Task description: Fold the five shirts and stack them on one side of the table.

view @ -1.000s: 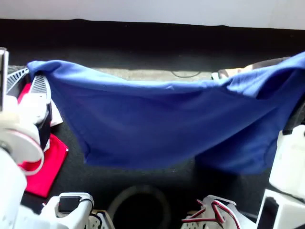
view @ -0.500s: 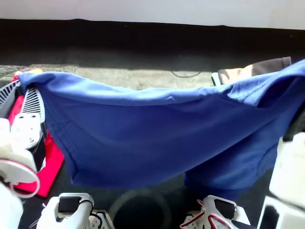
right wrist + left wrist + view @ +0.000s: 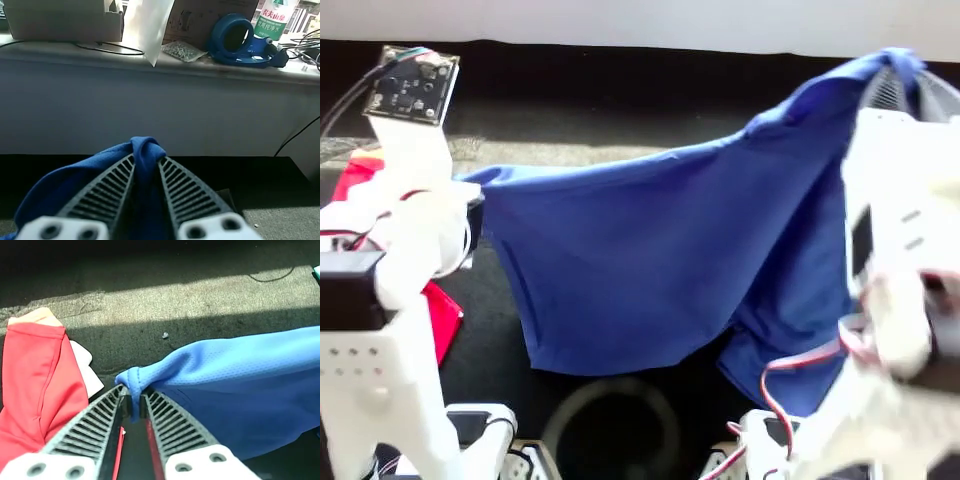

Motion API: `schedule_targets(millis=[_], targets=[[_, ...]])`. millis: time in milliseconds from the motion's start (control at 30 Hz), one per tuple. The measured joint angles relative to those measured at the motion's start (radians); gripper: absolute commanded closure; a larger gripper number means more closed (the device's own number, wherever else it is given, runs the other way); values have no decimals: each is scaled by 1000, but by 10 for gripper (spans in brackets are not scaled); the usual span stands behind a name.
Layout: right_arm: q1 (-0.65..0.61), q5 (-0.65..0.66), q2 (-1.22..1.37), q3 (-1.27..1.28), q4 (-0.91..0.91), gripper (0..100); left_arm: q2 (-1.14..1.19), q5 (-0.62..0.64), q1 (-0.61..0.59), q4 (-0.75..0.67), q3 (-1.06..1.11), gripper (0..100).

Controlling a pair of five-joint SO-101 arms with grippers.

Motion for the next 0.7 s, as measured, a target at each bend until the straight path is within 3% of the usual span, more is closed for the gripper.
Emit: schedule_targets(millis=[200, 433, 700], targets=[[-69, 71, 5, 304, -241, 993, 132, 0, -55, -150, -5, 991], [-123, 72, 60, 493, -416, 993, 529, -34, -66, -160, -216, 991], [-127, 74, 284, 519, -445, 993, 908, -34, -34, -107, -397, 991]])
